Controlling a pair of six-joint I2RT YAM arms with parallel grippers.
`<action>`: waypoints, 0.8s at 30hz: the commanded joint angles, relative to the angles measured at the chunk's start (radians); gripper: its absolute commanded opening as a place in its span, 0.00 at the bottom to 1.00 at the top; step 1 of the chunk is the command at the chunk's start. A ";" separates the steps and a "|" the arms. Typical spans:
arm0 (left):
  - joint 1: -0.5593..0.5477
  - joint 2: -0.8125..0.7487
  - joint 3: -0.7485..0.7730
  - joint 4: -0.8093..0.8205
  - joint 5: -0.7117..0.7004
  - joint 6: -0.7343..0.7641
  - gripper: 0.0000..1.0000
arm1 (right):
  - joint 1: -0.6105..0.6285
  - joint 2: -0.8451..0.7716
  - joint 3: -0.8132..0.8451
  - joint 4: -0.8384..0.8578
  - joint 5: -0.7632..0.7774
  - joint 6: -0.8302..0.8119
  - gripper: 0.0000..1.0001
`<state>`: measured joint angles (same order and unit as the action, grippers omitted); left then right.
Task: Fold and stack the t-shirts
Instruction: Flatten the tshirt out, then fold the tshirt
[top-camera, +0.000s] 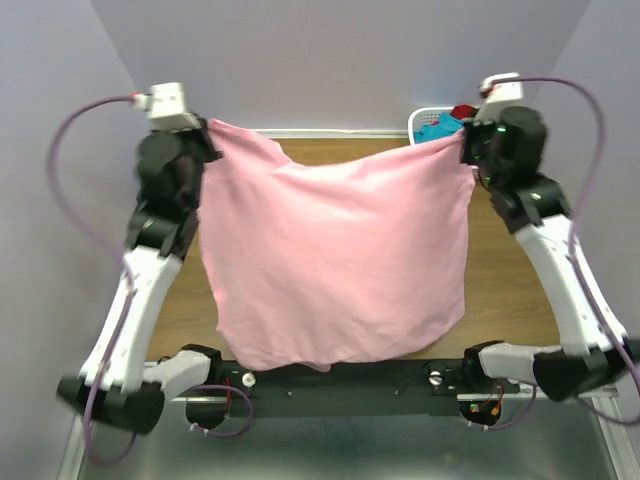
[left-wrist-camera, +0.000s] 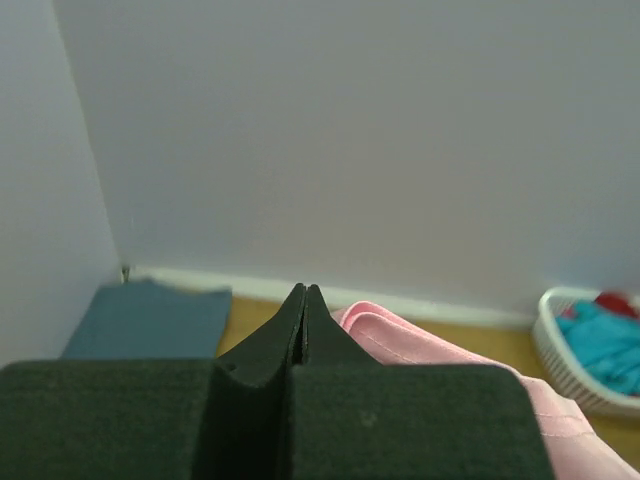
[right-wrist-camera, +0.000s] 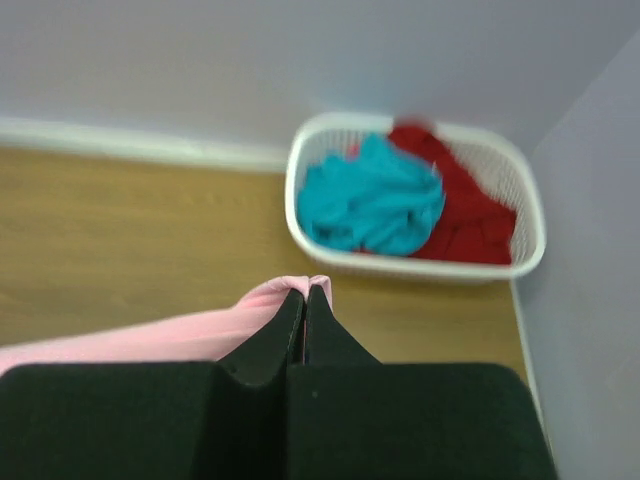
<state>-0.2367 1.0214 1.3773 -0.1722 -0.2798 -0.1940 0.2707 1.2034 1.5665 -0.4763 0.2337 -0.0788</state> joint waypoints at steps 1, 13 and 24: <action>0.007 0.202 -0.110 0.086 -0.018 0.005 0.00 | -0.008 0.143 -0.190 0.104 0.119 -0.032 0.01; 0.033 0.822 0.104 0.165 0.090 -0.065 0.00 | -0.019 0.680 -0.206 0.393 0.208 -0.125 0.01; 0.060 0.876 0.095 0.168 0.126 -0.116 0.00 | -0.051 0.752 -0.191 0.455 0.177 -0.141 0.01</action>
<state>-0.1905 1.8954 1.4754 -0.0360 -0.1841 -0.2832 0.2329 1.9259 1.3453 -0.0696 0.3920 -0.2111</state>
